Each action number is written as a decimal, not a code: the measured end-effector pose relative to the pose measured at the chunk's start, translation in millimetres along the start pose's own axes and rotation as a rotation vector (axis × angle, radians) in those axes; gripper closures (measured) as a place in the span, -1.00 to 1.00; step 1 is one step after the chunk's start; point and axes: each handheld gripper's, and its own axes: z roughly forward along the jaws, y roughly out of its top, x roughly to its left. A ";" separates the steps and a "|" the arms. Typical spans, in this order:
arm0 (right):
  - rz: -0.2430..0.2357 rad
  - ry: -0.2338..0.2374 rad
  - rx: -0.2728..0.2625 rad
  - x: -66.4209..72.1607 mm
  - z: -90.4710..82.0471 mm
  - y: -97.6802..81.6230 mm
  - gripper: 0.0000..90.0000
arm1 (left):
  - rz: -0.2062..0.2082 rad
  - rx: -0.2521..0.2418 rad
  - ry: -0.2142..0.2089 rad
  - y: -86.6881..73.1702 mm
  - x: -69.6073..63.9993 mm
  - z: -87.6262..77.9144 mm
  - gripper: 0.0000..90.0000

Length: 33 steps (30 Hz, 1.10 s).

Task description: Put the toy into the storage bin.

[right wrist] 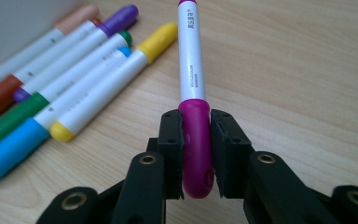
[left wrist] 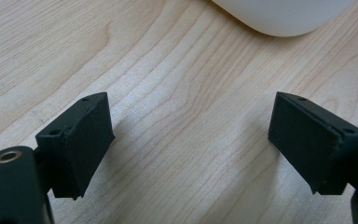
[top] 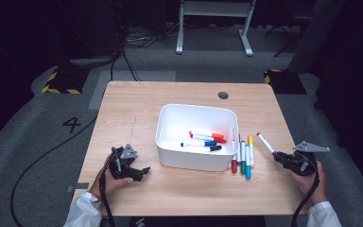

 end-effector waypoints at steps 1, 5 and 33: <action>-0.008 0.002 -0.002 0.1 -1.9 1.5 0.68 | -0.002 0.000 -0.005 0.0 0.0 0.2 -0.69; -0.022 0.025 -0.044 5.7 -11.4 13.1 0.68 | 0.003 0.000 0.000 0.0 0.2 0.0 -0.69; -0.299 0.212 -0.175 72.7 -28.9 129.8 0.67 | 0.003 0.000 0.000 0.1 0.2 0.0 -0.69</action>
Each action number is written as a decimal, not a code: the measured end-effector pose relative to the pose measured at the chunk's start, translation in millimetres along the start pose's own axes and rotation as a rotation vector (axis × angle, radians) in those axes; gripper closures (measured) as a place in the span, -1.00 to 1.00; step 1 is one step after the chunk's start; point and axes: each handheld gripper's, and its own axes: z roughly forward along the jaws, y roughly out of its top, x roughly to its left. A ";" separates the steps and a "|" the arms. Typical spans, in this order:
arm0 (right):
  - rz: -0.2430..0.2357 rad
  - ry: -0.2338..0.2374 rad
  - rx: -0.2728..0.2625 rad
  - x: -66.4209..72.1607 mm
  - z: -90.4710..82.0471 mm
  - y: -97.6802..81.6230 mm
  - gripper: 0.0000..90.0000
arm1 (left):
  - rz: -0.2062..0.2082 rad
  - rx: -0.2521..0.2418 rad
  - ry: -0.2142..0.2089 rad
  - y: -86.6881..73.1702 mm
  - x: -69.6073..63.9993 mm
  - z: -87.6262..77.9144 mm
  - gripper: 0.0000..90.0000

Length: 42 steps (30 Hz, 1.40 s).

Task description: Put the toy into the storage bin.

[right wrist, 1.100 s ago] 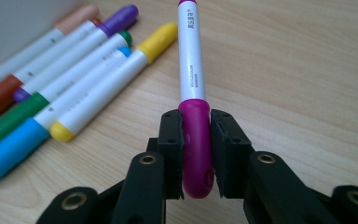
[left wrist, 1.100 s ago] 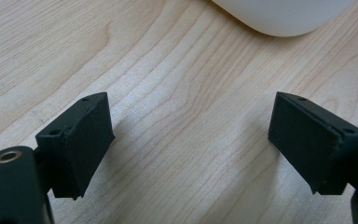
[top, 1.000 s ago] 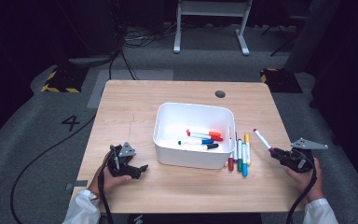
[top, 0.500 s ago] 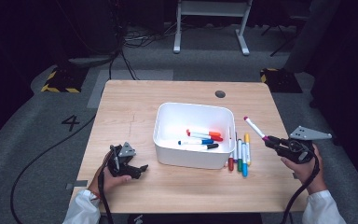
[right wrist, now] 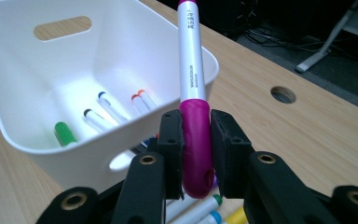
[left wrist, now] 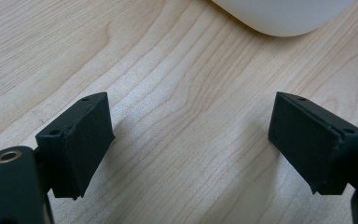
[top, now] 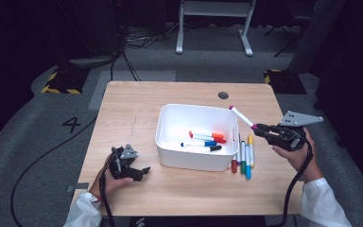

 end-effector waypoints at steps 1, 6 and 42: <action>-0.006 0.008 0.001 1.1 2.9 3.7 0.68 | 0.001 0.000 0.000 0.0 0.0 0.0 -0.69; -0.054 0.040 0.028 9.3 21.5 20.5 0.68 | -0.001 0.000 0.000 0.0 0.0 0.0 -0.69; -0.259 0.268 0.264 47.0 119.6 50.7 0.67 | 0.000 -0.003 -0.003 -0.3 -0.4 0.1 -0.69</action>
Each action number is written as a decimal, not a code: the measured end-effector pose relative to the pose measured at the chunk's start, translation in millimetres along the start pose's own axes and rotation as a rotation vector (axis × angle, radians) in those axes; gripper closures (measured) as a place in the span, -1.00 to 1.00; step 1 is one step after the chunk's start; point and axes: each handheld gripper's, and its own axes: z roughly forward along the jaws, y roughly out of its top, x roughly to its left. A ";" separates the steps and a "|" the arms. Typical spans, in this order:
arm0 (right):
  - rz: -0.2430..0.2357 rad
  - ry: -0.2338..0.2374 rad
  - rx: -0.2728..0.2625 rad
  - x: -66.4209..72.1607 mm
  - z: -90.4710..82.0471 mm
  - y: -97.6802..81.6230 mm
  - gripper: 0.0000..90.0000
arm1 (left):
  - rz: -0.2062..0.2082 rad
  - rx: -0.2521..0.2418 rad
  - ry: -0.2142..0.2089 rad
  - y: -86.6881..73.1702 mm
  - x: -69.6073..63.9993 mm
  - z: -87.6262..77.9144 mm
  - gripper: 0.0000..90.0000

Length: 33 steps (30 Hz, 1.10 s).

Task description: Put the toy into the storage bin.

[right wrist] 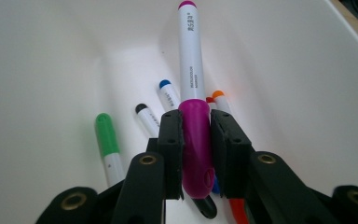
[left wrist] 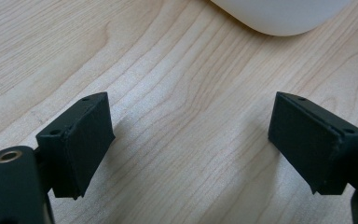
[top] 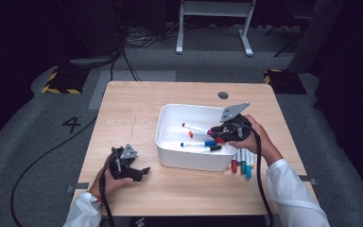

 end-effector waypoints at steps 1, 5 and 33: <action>-0.010 0.011 0.000 2.0 0.0 0.4 0.67 | 0.000 0.000 0.000 0.0 0.0 0.0 -0.69; -0.030 0.034 0.039 11.9 0.0 2.2 0.67 | 0.000 -0.001 0.000 0.0 0.0 0.1 -0.69; -0.038 0.028 0.027 27.9 -14.3 -2.1 0.26 | 0.000 -0.001 -0.001 0.0 0.1 0.1 -0.69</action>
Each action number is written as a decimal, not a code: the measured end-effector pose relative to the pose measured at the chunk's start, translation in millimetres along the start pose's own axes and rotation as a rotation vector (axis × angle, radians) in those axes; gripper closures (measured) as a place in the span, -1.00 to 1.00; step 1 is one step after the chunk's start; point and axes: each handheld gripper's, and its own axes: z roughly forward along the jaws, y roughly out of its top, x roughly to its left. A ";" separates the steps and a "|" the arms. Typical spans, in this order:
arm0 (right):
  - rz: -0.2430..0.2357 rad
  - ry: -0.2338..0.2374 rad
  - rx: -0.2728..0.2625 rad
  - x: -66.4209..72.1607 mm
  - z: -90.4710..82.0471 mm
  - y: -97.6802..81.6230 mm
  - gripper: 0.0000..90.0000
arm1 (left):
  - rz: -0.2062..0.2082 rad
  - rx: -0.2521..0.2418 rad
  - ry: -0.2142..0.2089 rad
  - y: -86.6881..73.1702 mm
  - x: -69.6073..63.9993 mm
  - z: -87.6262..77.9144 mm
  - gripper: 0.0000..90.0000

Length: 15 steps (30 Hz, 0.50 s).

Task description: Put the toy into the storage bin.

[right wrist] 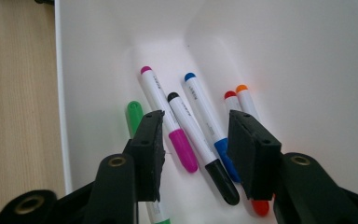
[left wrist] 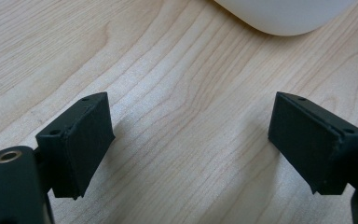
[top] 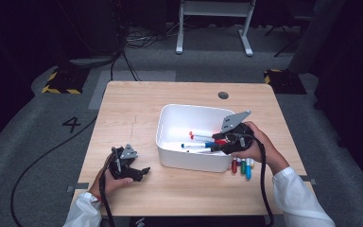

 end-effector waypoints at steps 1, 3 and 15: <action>0.005 -0.008 -0.014 -0.4 -3.5 -1.5 0.23 | 0.000 0.001 0.000 0.0 0.0 -0.1 -0.69; 0.023 -0.035 -0.050 -1.3 -12.1 -5.0 0.13 | 0.000 0.001 0.000 0.0 0.0 -0.1 -0.69; 0.160 -0.190 -0.183 -5.3 -63.4 -44.1 -0.24 | 0.001 0.001 0.000 0.0 0.0 -0.1 -0.69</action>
